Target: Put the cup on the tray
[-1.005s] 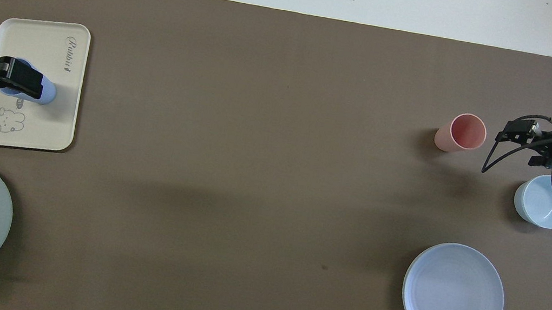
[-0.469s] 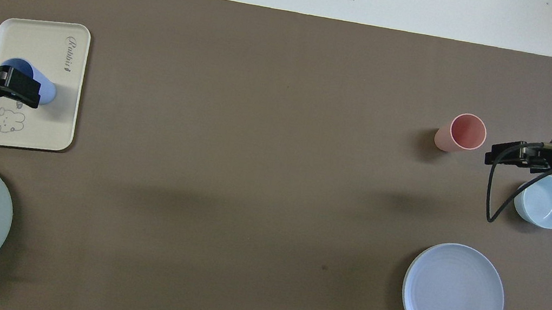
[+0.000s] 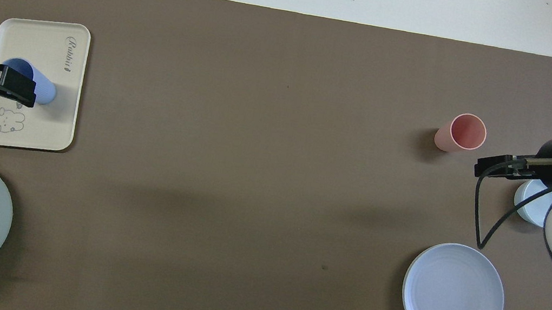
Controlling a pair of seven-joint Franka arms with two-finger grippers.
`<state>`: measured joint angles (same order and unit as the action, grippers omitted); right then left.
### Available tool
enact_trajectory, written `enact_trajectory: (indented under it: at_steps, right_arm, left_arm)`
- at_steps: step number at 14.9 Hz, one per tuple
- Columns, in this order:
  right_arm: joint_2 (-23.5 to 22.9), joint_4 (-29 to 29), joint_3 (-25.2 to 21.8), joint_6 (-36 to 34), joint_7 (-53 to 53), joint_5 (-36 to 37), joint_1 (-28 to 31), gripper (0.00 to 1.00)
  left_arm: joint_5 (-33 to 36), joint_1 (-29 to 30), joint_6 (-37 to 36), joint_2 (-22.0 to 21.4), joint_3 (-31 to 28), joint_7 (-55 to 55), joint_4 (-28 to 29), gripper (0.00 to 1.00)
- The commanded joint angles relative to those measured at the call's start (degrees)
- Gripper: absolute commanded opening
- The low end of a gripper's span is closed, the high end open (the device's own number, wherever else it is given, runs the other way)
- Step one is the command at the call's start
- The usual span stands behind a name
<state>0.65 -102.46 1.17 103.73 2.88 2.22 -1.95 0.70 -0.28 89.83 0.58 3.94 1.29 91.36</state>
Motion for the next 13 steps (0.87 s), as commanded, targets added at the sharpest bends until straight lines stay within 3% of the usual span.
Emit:
enact_trajectory:
  at_steps: [1,6,13]
  right_arm:
    - [-2.31,6.73,0.06,-4.57,-2.26,1.30,0.19,1.00]
    - [-3.37,14.13,0.06,-10.56,-4.19,-0.11,-0.16,1.00]
    - [-1.35,12.46,0.06,-13.28,-6.04,-1.16,0.02,1.00]
  left_arm:
    - [0.70,0.45,-0.18,-1.55,0.28,-0.41,1.62,1.00]
    - [0.70,0.45,-0.18,-1.55,0.28,-0.41,1.62,1.00]
    - [0.70,0.45,-0.18,-1.55,0.28,-0.41,1.62,1.00]
